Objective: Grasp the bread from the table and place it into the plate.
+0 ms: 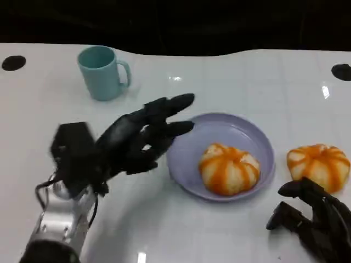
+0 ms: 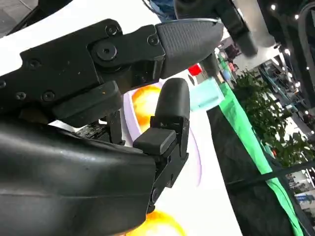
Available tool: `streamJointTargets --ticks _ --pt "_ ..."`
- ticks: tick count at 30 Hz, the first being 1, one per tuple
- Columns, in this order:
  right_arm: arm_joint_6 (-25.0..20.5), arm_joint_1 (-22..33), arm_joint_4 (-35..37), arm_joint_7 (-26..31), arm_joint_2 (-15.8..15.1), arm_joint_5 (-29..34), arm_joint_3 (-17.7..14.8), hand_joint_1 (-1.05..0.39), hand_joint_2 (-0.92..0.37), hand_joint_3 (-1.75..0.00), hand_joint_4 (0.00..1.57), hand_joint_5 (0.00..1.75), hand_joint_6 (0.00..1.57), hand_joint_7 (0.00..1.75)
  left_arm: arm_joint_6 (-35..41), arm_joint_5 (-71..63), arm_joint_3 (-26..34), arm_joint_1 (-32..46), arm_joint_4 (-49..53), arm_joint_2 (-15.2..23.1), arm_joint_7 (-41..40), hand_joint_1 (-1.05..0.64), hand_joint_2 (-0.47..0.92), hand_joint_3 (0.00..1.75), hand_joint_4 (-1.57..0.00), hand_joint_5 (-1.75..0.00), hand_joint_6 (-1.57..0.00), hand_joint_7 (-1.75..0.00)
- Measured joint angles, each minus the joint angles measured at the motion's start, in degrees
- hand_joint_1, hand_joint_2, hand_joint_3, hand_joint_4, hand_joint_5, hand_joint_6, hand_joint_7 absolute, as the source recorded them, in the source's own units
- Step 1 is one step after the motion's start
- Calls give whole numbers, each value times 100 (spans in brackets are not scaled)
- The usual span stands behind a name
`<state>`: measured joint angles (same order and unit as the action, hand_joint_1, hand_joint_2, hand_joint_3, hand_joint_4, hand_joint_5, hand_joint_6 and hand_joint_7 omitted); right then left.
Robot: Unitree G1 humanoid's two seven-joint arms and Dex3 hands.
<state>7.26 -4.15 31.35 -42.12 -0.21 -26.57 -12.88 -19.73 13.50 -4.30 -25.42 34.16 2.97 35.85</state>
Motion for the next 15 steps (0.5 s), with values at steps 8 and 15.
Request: streamJointTargets --ticks 8,15 --pt "104 24 16 8 24 23 24 -52 -92 -23 65 149 59 119 2271 1685 448 1567 -2410 -289 -127 -59 92 57 -60 -120 -71 -16" --pt "88 21 39 -2 23 17 28 -49 -92 -25 66 149 59 117 3303 2476 721 2521 -3471 -650 -694 -53 92 47 -68 -173 -62 -127"
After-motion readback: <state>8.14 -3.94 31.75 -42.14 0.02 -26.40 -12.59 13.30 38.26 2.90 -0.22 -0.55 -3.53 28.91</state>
